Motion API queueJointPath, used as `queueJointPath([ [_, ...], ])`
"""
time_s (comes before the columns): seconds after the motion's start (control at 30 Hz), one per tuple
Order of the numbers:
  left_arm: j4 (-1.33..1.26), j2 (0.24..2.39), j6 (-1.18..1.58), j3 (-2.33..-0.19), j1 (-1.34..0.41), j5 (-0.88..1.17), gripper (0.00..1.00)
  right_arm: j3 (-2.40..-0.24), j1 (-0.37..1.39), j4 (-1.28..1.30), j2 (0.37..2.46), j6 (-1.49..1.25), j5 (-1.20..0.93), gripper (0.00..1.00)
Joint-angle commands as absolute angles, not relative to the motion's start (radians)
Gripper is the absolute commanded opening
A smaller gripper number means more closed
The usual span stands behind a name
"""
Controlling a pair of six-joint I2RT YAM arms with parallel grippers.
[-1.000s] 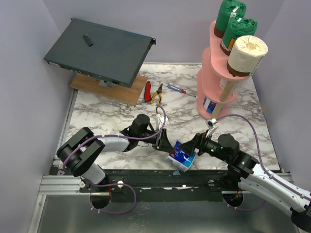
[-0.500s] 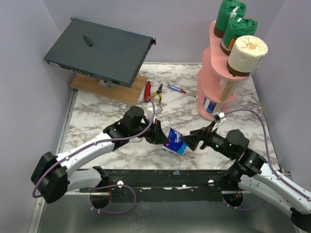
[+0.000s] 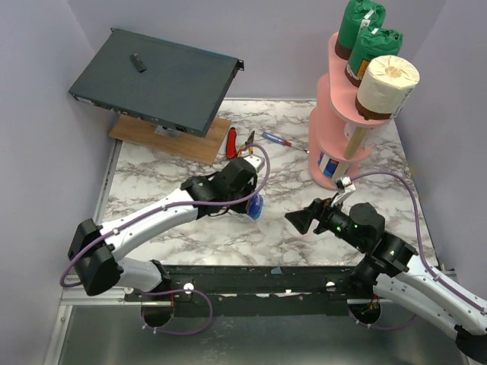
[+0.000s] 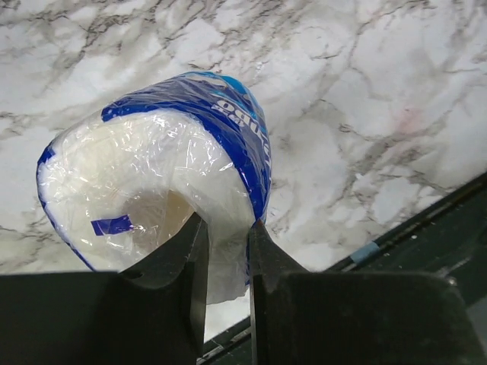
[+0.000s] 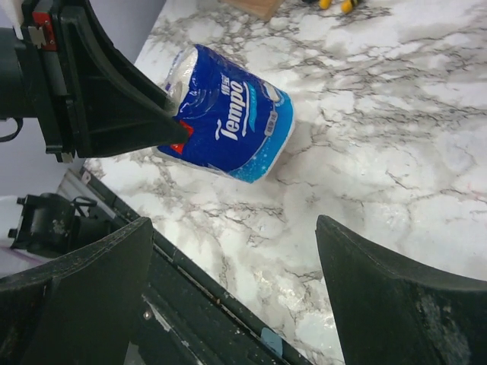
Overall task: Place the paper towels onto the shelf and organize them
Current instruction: Adjust the paper towel at the center of the board.
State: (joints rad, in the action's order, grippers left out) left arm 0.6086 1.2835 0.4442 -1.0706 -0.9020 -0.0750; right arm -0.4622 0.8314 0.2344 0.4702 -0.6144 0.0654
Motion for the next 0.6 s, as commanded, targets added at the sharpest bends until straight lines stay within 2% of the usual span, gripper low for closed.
queueJointPath([
  [0.0, 0.69, 1.397, 0.378, -1.192, -0.936, -0.296, 0.12, -0.447, 0.836, 0.299, 0.507, -0.692, 0.17, 0.9],
  [0.43, 0.661, 1.626, 0.392, -1.336, -0.972, -0.349, 0.15, -0.425, 0.836, 0.337, 0.572, -0.752, 0.212, 0.9],
  [0.5, 0.666, 1.643, 0.395, -1.347, -0.979, -0.357, 0.2, -0.428, 0.836, 0.345, 0.574, -0.755, 0.219, 0.9],
  [0.57, 0.667, 1.646, 0.399, -1.354, -0.984, -0.358, 0.28, -0.425, 0.836, 0.346, 0.574, -0.759, 0.219, 0.9],
])
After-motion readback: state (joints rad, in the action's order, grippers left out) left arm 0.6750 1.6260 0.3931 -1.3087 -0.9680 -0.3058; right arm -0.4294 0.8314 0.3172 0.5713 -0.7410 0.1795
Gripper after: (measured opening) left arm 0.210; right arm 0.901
